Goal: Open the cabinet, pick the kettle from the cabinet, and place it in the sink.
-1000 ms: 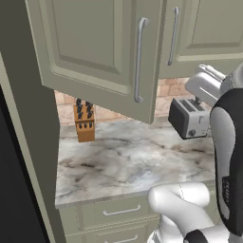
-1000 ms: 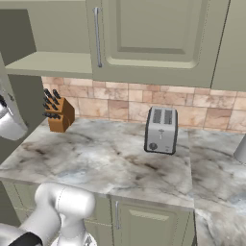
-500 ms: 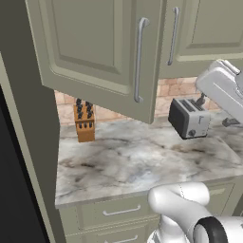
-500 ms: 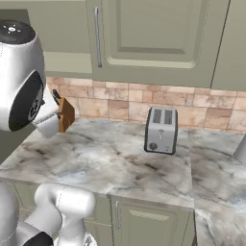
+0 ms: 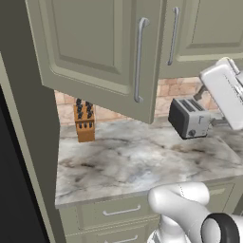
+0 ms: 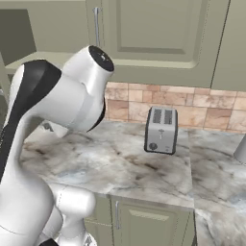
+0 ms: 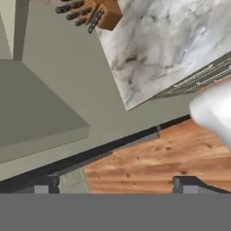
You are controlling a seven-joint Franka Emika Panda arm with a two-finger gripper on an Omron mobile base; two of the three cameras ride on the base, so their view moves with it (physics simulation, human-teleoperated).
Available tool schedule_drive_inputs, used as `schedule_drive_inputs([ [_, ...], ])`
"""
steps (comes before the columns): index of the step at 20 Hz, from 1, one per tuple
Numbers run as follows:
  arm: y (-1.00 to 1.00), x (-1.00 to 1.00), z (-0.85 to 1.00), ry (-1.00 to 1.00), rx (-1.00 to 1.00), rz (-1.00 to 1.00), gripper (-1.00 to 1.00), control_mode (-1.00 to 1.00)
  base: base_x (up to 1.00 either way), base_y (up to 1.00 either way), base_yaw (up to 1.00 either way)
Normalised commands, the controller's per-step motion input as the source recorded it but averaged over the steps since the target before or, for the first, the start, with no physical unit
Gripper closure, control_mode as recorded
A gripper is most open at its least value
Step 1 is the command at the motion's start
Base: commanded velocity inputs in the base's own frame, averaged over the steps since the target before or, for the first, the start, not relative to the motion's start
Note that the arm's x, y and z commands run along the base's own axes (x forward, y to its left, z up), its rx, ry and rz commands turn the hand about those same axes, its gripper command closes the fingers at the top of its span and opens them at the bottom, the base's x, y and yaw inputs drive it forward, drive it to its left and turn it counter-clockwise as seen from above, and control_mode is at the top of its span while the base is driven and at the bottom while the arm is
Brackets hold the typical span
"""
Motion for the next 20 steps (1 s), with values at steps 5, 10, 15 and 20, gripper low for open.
schedule_drive_inputs([
  [5,0.07,0.33,-0.02,0.18,0.26,0.15,-1.00,-1.00,0.00,0.00,0.00],
  [10,0.05,0.33,0.00,0.20,0.21,0.15,-1.00,-1.00,0.00,0.00,0.00],
  [15,0.08,0.37,0.00,0.21,0.17,0.13,-1.00,-1.00,0.00,0.00,0.00],
  [20,0.23,0.33,0.00,0.16,0.10,0.13,-1.00,-1.00,0.00,0.00,0.00],
])
